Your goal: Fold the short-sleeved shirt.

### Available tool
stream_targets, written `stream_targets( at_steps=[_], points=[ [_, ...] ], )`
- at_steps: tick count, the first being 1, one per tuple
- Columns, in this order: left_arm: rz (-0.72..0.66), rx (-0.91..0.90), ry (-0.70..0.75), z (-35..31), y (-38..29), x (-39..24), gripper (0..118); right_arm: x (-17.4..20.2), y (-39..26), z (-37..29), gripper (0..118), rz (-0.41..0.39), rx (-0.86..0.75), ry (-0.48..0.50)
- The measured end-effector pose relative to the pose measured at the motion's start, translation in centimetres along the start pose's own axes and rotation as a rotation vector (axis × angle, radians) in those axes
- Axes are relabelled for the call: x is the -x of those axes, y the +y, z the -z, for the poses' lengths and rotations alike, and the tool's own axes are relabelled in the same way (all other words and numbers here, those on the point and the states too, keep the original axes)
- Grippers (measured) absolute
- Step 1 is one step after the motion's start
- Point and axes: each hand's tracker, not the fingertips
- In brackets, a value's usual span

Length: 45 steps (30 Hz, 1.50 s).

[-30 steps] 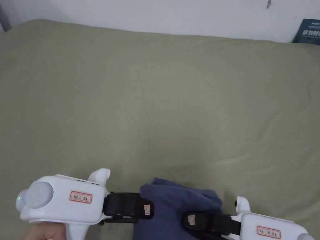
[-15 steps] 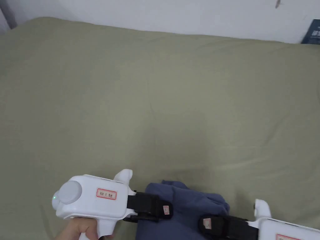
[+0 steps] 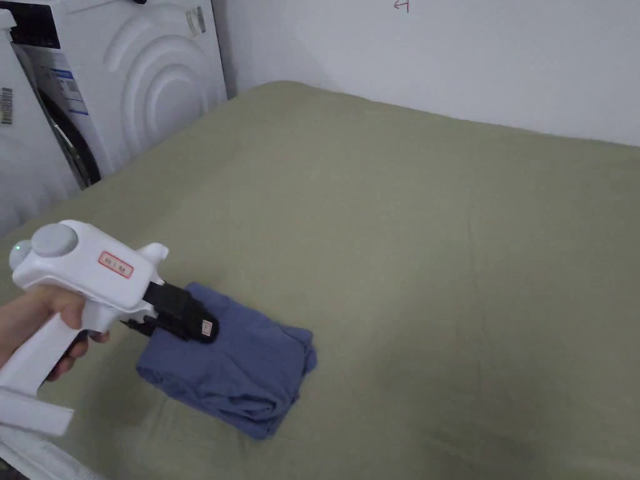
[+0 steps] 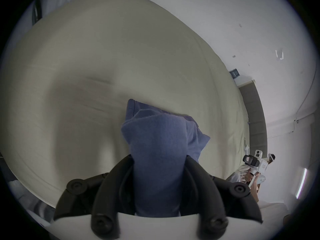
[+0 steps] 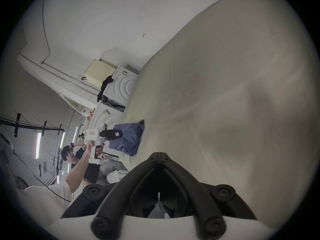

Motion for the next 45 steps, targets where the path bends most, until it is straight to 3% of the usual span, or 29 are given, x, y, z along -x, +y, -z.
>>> stream_targets(
  at_steps=[6, 7, 8, 10, 11, 15, 16, 17, 18, 19, 20, 22, 25, 27, 29, 30, 33, 36, 39, 45],
  points=[
    [-0.002, -0.011, 0.068, -0.1, 3.1, 0.6, 34, -1.1, 1.5, 0.3, 1, 0.015, -0.026, -0.032],
    [0.025, -0.012, 0.1, 0.0, 3.3, 0.2, 43, -1.1, 1.7, 0.3, 1, 0.015, -0.026, -0.035],
    [0.047, -0.054, 0.167, 0.0, 3.4, -0.5, 60, -1.1, 1.8, 0.2, 1, 0.013, -0.027, -0.041],
    [0.073, -0.113, 0.221, -0.4, 3.3, -1.1, 106, -1.2, 2.0, -0.1, 1, 0.007, -0.026, -0.048],
    [0.079, -0.129, 0.231, -0.9, 3.2, -1.6, 111, -1.2, 2.1, -0.3, 1, 0.005, -0.026, -0.05],
    [0.144, -0.222, 0.381, -3.4, 1.9, -4.7, 110, -0.6, 2.3, -1.9, 1, -0.031, -0.041, -0.044],
    [0.148, -0.229, 0.371, -3.8, 1.4, -5.9, 108, -0.3, 2.4, -2.3, 1, -0.038, -0.048, -0.049],
    [0.148, -0.238, 0.373, -4.2, 0.4, -7.1, 96, 0.0, 2.5, -2.9, 1, -0.052, -0.062, -0.056],
    [0.171, -0.297, 0.332, -4.3, -0.6, -9.0, 68, 0.3, 2.5, -3.6, 1, -0.075, -0.082, -0.061],
    [0.202, -0.319, 0.314, -3.9, -1.6, -11.2, 9, 0.9, 2.6, -4.2, 1, -0.106, -0.107, -0.087],
    [0.232, -0.371, 0.318, -3.0, -2.9, -13.8, 0, 1.6, 2.6, -5.0, 1, -0.143, -0.134, -0.117],
    [0.278, -0.43, 0.327, -1.4, -5.9, -18.7, 0, 3.1, 2.6, -6.7, 1, -0.221, -0.199, -0.189],
    [0.338, -0.512, 0.18, 1.8, -10.2, -26.5, 0, 6.0, 2.2, -9.6, 1, -0.332, -0.334, -0.32],
    [0.386, -0.622, 0.121, 3.6, -14.0, -33.2, 0, 7.9, 1.8, -11.5, 1, -0.437, -0.42, -0.447],
    [0.473, -0.721, 0.153, 5.1, -18.0, -38.7, 0, 9.9, 1.2, -12.8, 1, -0.547, -0.497, -0.582],
    [0.485, -0.784, 0.153, 5.8, -19.8, -41.4, 0, 10.1, 1.1, -13.4, 1, -0.606, -0.54, -0.657],
    [0.464, -0.862, 0.046, 6.4, -23.1, -46.4, 0, 11.9, -0.2, -15.1, 1, -0.725, -0.662, -0.751],
    [0.581, -0.974, 0.222, 7.1, -24.5, -49.9, 0, 13.1, -0.8, -16.4, 1, -0.773, -0.744, -0.795],
    [0.574, -0.993, 0.168, 5.8, -24.6, -50.6, 0, 13.8, -0.8, -17.5, 1, -0.775, -0.795, -0.797],
    [0.611, -1.039, 0.21, 4.1, -24.3, -51.5, 0, 14.4, -0.8, -18.6, 1, -0.773, -0.824, -0.793]
  ],
)
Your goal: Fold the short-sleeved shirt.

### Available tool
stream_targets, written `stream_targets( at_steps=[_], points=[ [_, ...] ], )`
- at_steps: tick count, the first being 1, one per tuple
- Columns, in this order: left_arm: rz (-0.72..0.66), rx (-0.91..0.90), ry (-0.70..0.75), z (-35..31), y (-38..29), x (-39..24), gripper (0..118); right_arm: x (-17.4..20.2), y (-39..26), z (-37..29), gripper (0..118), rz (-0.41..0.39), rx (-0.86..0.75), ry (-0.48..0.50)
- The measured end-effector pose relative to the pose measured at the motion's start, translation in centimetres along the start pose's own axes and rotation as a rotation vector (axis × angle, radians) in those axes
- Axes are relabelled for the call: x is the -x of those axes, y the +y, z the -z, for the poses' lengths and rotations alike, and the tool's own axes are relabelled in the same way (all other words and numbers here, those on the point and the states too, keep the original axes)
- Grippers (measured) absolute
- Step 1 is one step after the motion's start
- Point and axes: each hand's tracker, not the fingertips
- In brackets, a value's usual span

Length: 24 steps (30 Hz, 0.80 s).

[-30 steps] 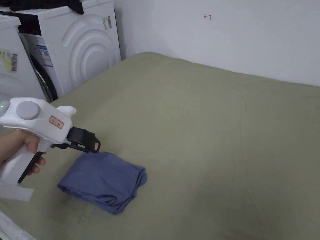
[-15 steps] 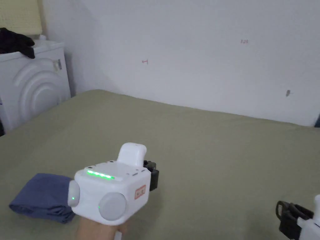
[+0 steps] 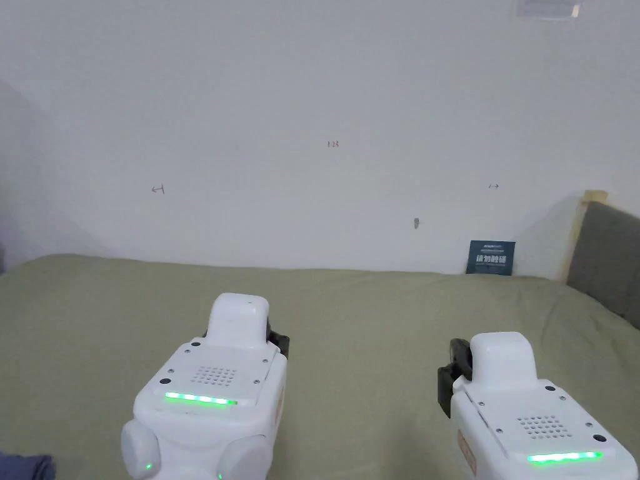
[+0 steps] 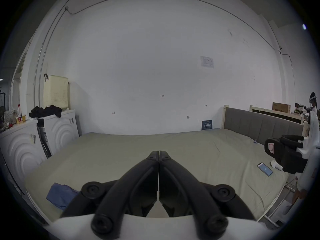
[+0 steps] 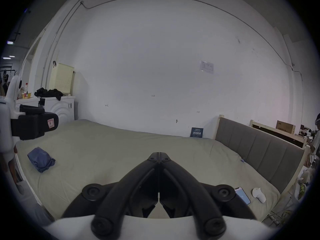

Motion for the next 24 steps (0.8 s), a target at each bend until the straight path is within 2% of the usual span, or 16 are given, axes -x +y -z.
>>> stream_targets(
  at_steps=[12, 15, 16, 17, 18, 19, 21, 22, 24],
  points=[
    [0.027, 0.004, 0.021, -0.1, 0.4, 0.6, 0, -0.3, 0.8, 0.2, 1, 0.04, -0.018, -0.002],
    [0.017, 0.006, 0.034, 0.1, 0.5, 0.9, 6, -0.4, 0.8, 0.3, 2, 0.039, -0.017, -0.003],
    [0.014, 0.007, 0.041, 0.1, 0.6, 1.0, 19, -0.5, 0.8, 0.3, 7, 0.044, -0.015, -0.003],
    [0.016, 0.008, 0.043, 0.2, 0.5, 1.1, 42, -0.6, 0.9, 0.3, 28, 0.048, -0.012, -0.004],
    [0.018, 0.01, 0.049, 0.4, 0.5, 1.1, 77, -0.6, 0.9, 0.3, 65, 0.051, -0.009, -0.006],
    [0.026, 0.015, 0.05, 0.5, 0.4, 1.2, 77, -0.8, 1.0, 0.4, 93, 0.053, -0.006, -0.003],
    [0.048, 0.046, 0.062, 1.0, 0.2, 1.3, 98, -0.8, 1.0, 1.0, 114, 0.037, 0.033, -0.023],
    [0.043, 0.044, 0.071, 1.1, 0.0, 1.4, 118, -0.8, 1.3, 0.8, 117, 0.038, -0.016, -0.031],
    [0.032, 0.032, 0.085, 0.4, 0.0, 1.4, 118, -0.8, 2.0, 1.3, 118, 0.039, 0.009, -0.026]
  ],
)
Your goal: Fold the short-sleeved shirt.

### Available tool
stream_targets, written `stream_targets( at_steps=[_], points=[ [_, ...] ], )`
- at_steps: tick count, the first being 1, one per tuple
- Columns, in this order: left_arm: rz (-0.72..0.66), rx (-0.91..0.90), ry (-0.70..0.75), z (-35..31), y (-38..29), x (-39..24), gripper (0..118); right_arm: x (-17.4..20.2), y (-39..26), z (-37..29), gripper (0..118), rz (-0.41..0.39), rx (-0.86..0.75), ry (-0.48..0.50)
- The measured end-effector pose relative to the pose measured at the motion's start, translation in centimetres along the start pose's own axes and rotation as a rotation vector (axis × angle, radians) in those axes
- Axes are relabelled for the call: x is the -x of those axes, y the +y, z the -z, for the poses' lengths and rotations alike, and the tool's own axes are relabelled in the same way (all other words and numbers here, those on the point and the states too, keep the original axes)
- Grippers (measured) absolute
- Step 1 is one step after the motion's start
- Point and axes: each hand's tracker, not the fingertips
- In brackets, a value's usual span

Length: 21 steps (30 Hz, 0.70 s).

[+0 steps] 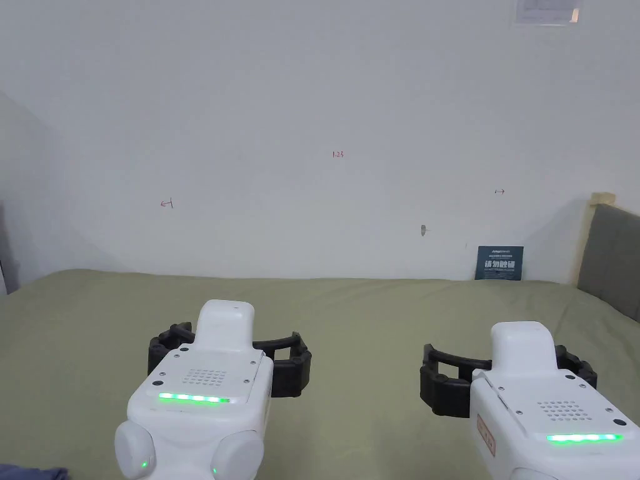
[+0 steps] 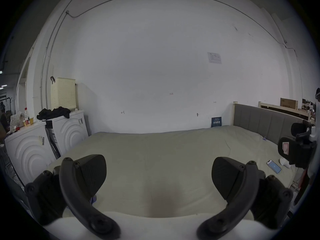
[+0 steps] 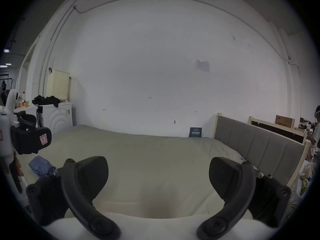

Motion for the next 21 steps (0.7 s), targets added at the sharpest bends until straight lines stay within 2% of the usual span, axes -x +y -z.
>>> stream_targets(
  at_steps=[4, 10, 14, 21],
  points=[
    [-0.004, 0.004, 0.012, 0.4, 0.2, 0.5, 118, -0.3, 0.5, 0.4, 118, 0.019, 0.015, 0.0],
    [-0.04, 0.037, -0.034, 0.2, 0.5, 1.0, 118, -0.2, -0.6, -0.2, 118, 0.005, 0.005, 0.014],
    [-0.088, 0.036, -0.149, -0.4, 0.3, 1.6, 118, -0.2, -0.9, -0.3, 118, 0.008, 0.01, 0.018],
    [-0.085, 0.055, -0.138, -1.0, 1.4, 1.2, 118, -0.1, -1.0, -0.5, 118, 0.012, 0.019, 0.03]
  ],
)
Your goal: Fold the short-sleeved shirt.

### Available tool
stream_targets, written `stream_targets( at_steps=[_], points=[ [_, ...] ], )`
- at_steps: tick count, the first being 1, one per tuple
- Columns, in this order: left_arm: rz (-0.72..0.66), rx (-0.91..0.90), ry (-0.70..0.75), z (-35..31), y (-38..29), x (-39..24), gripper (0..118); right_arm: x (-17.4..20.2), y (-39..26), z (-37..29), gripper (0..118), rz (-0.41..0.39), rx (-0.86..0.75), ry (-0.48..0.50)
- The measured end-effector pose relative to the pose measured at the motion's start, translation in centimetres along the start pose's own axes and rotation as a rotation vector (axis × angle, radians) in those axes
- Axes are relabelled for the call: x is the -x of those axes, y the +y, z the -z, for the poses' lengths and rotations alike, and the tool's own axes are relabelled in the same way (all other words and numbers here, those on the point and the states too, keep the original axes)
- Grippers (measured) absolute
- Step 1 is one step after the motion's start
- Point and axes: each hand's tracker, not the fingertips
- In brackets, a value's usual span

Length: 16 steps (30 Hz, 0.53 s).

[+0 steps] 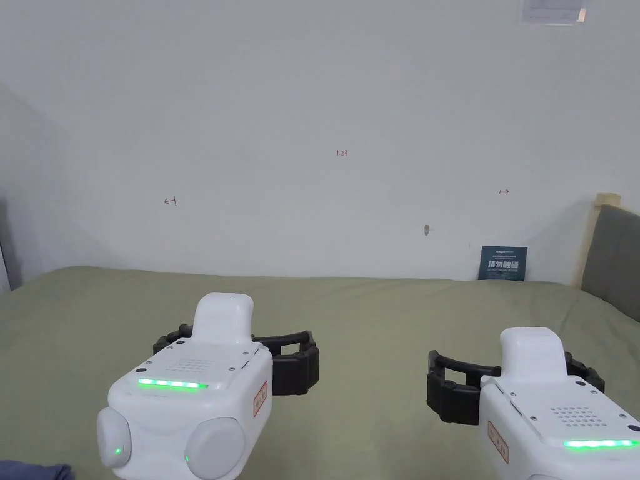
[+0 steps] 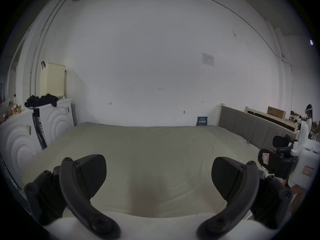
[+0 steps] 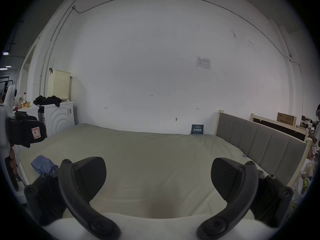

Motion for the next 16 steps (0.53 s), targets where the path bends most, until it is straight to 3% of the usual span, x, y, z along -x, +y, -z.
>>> stream_targets(
  at_steps=[16],
  points=[
    [0.022, 0.003, 0.144, -0.27, 0.2, -0.15, 118, 0.05, 0.09, -0.7, 118, 0.001, -0.012, 0.016]
  ],
)
